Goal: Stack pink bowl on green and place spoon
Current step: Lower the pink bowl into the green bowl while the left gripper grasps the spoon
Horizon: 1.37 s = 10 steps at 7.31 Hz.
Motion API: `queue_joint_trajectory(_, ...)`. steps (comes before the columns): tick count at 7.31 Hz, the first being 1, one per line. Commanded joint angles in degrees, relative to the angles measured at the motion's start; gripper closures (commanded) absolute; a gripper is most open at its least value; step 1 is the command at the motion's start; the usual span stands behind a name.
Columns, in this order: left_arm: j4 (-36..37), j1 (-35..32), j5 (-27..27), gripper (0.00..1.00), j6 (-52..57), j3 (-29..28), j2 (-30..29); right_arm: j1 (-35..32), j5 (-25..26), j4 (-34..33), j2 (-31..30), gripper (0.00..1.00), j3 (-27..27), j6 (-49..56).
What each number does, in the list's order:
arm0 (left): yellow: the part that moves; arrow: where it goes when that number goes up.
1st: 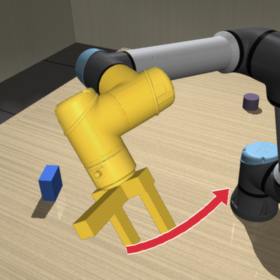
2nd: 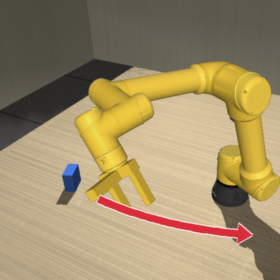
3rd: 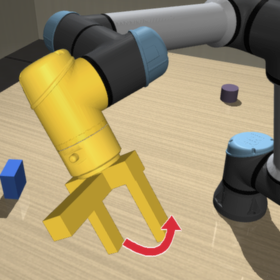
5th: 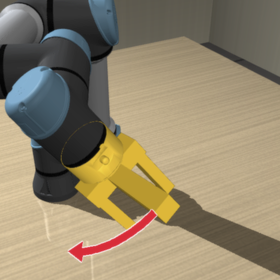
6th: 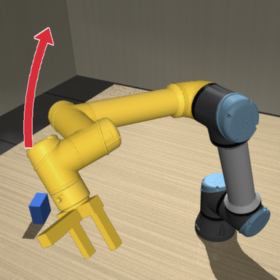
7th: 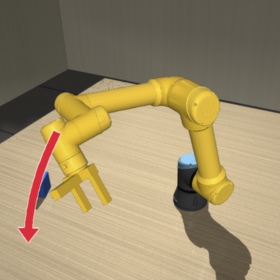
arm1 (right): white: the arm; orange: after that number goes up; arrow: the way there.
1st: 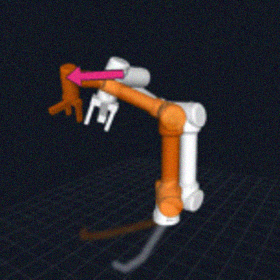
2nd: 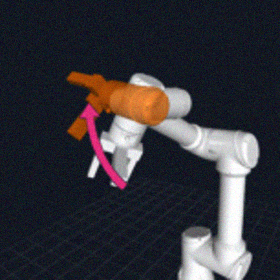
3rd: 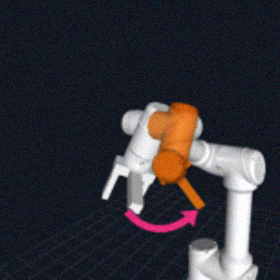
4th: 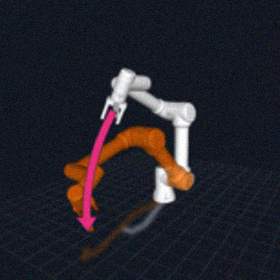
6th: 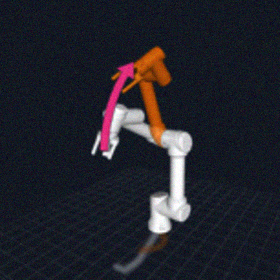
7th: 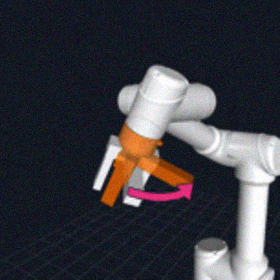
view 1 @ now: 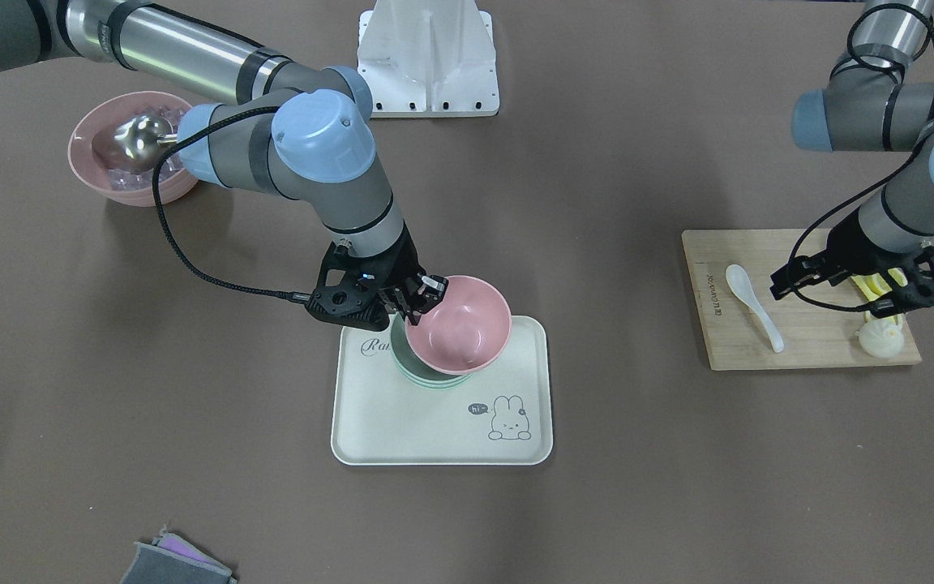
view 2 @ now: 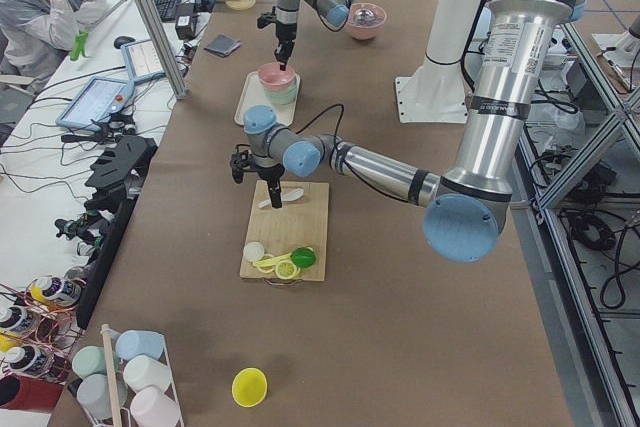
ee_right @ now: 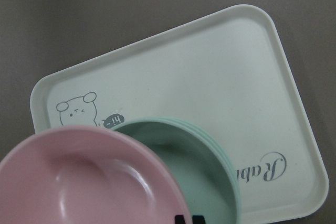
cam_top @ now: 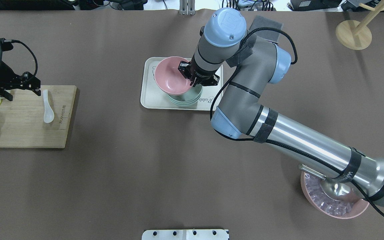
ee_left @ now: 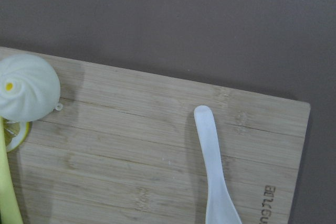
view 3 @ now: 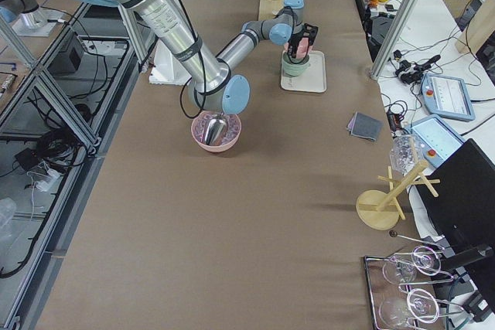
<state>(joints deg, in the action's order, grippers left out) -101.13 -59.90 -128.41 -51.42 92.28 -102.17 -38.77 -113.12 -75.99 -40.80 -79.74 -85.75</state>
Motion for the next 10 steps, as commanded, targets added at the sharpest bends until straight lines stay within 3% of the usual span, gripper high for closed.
queue_joint_trajectory(1, -0.1, 3.7, 0.1, 0.03, -4.2, -4.3, -2.1, 0.2, 0.1, 0.2, 0.1, 1.0, 0.0, 0.3)
queue_joint_trajectory(2, -0.1, 4.5, 0.2, 0.03, -5.1, -6.4, -4.2, 0.2, 0.2, 0.1, 0.2, 0.54, -0.1, -0.3)
queue_joint_trajectory(3, -0.6, 4.5, 0.2, 0.08, -5.0, -7.4, -4.7, 0.1, 0.0, 0.1, 0.1, 0.01, -0.7, -0.1)
queue_joint_trajectory(4, -0.6, 4.5, 0.2, 0.23, -5.2, -7.4, -4.8, -0.7, -0.6, 0.0, -0.3, 0.0, -1.7, 0.1)
queue_joint_trajectory(6, -0.6, 4.5, 0.2, 0.86, -5.2, -8.1, -5.1, -3.6, -4.1, -0.2, -5.9, 0.0, -8.5, 0.8)
queue_joint_trajectory(7, -0.6, 4.5, 0.2, 1.0, -5.2, -8.2, -5.2, -6.5, -8.0, -0.5, -8.7, 0.0, -11.5, 2.5)
queue_joint_trajectory(9, -0.5, 4.5, 0.0, 1.0, -5.4, -8.0, -6.1, -13.9, -16.0, -0.5, -16.3, 0.0, -16.8, 9.2)
queue_joint_trajectory(10, 0.0, 4.4, -0.2, 1.0, -5.3, -6.5, -6.5, -18.7, -17.6, -0.6, -20.4, 0.0, -18.8, 12.8)
